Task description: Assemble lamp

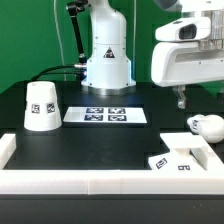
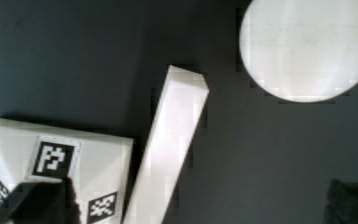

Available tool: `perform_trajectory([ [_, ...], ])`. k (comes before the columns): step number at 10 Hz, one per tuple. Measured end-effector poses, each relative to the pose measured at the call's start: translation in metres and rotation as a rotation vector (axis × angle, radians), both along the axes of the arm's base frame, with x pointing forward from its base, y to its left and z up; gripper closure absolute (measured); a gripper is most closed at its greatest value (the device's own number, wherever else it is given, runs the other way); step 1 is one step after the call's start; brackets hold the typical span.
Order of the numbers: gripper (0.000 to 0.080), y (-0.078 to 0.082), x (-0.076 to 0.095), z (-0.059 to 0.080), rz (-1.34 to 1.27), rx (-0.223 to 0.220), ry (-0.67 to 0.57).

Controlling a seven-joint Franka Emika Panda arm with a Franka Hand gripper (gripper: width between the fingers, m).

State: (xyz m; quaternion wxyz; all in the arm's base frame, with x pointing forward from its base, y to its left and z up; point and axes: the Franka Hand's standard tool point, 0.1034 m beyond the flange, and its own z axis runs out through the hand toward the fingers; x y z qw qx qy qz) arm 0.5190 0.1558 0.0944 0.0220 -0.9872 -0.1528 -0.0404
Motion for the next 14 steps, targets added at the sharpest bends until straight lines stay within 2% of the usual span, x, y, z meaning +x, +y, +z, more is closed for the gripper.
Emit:
perform_trajectory([
  [4, 0.0101, -0.003, 0.001, -0.001, -0.001, 0.0, -0.003],
  [9, 0.0101, 0.029, -0.021, -0.014, 0.044, 0.013, -0.004],
  [11, 0.0101, 0.032, -0.024, -0.017, 0.053, 0.012, -0.002],
  [13, 0.0101, 0.03, -0.028, -0.018, 0.054, -0.002, 0.036],
  [14, 0.0101, 0.029, -0.034, -0.019, 0.046, -0.031, 0.118],
])
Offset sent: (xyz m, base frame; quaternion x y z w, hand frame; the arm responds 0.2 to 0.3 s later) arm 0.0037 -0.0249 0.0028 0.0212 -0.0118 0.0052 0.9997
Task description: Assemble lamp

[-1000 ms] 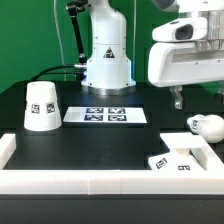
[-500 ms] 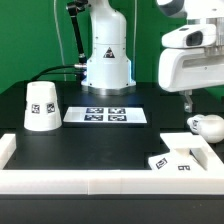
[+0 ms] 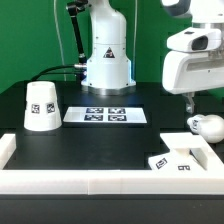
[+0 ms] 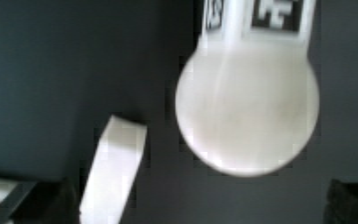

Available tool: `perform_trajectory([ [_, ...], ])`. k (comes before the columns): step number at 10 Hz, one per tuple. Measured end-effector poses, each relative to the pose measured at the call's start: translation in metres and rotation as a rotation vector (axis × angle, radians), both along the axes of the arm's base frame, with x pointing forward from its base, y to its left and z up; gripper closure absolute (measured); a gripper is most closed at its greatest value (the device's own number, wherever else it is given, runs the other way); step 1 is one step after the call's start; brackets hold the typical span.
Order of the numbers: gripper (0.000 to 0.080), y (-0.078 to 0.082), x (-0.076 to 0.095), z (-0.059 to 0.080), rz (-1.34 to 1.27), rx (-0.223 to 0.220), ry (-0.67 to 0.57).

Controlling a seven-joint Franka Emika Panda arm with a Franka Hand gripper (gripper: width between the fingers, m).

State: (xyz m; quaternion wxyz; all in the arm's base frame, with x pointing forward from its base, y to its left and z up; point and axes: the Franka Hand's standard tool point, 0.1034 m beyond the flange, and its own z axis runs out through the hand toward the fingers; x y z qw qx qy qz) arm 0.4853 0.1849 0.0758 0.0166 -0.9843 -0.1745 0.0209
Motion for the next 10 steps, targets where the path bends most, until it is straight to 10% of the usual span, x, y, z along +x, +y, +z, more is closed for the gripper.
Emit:
perform_trajectory([
  [10, 0.0101, 0.009, -0.013, -0.023, -0.002, -0.222, 0.611],
])
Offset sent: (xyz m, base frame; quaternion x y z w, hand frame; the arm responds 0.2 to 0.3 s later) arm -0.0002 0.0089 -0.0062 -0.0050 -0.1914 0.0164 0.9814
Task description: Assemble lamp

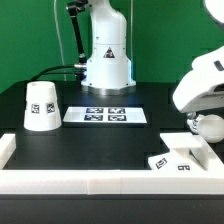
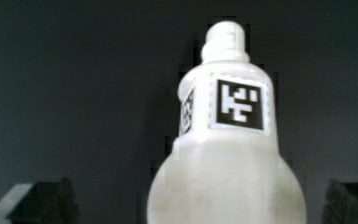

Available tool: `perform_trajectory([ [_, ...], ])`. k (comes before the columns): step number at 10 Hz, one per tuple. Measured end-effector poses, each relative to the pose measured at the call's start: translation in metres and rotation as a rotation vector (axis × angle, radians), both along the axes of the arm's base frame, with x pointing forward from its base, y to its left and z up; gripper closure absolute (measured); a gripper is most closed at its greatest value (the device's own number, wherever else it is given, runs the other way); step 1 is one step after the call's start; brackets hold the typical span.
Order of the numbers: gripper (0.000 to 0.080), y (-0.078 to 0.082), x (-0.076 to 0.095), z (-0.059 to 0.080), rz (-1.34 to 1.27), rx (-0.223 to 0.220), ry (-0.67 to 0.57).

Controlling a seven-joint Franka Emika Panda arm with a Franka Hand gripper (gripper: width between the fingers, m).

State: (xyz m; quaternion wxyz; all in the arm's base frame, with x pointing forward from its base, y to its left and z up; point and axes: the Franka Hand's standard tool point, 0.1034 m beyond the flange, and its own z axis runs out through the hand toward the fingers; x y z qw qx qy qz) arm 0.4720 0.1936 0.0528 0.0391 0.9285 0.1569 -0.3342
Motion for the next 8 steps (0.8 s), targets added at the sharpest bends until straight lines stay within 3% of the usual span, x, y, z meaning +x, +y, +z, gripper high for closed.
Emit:
perform_trajectory([
  [3, 0.0101, 0.001, -0.007, -0.01, -0.006, -0.082, 0.194],
  [8, 0.0101, 0.004, -0.006, -0.029, -0.009, -0.072, 0.179],
])
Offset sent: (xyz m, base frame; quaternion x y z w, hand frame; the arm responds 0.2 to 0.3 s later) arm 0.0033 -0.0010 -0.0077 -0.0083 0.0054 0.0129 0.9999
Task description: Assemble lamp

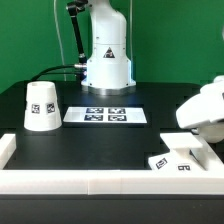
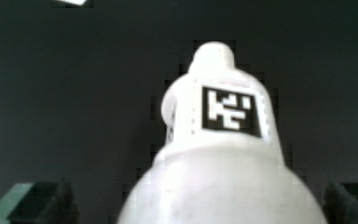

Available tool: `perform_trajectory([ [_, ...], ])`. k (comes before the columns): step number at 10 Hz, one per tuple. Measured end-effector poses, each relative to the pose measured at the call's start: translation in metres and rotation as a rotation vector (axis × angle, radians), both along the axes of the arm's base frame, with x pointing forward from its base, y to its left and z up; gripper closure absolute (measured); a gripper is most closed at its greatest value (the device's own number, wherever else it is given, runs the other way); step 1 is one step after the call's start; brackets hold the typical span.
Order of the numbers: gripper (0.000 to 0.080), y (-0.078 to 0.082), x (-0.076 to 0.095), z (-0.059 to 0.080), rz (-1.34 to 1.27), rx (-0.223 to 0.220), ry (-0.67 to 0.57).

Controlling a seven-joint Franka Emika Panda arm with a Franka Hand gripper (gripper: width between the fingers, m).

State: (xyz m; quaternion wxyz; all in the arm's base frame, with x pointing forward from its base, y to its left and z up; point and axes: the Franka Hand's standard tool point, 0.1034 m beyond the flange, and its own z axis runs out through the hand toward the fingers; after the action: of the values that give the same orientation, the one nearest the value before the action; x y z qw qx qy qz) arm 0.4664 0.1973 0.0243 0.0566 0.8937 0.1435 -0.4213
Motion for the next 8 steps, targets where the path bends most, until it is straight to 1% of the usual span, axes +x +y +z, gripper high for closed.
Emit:
perform_trajectory([
  [3, 0.0101, 0.002, -0.002, -0.012, 0.0, 0.008, -0.016],
  [6, 0.0101, 0.003, -0.005, -0.017, 0.003, 0.006, -0.008],
  [7, 0.0218, 0.002, -0.004, -0.016, 0.002, 0.007, -0.008],
  [8, 0.0225, 0.001, -0.004, -0.016, 0.001, 0.006, -0.009],
])
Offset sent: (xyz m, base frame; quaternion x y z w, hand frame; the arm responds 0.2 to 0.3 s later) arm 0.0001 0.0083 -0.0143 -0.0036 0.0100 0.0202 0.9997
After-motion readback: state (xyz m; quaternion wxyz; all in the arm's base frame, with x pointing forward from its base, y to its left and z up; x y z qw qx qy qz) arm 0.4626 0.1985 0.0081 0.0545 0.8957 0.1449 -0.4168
